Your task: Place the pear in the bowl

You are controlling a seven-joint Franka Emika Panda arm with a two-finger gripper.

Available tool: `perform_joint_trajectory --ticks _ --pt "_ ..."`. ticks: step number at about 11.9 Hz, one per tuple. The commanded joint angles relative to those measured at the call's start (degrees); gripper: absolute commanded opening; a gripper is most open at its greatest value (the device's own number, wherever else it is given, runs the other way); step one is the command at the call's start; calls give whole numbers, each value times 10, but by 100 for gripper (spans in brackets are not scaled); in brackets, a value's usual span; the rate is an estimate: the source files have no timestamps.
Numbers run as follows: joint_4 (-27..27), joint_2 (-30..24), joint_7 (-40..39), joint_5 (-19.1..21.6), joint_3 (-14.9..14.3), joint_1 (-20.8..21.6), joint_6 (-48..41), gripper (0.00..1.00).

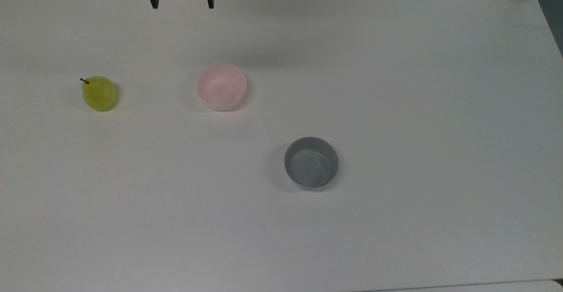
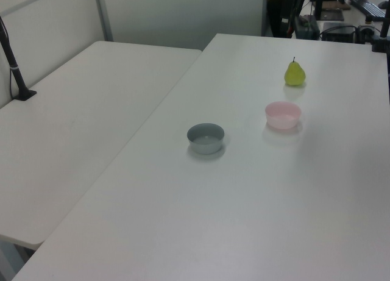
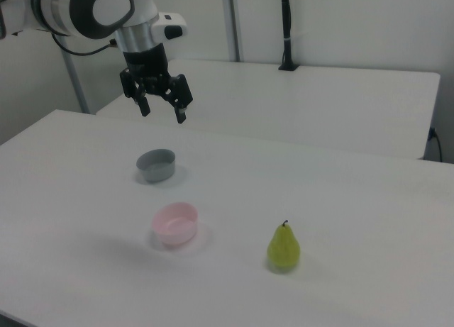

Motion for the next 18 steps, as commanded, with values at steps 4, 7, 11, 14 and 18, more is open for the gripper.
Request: perform_joint_trajectory --ticks 4,7,11,14,18 --pt "-4 -11 -25 -1 1 -16 -11 100" --pt "-4 -11 -124 -2 33 -59 -11 100" --pt "-6 -7 -283 -34 27 -88 -10 100" --pt "-20 3 -311 -63 -13 -99 4 100" --pt "-52 40 -346 -54 -58 -129 86 100"
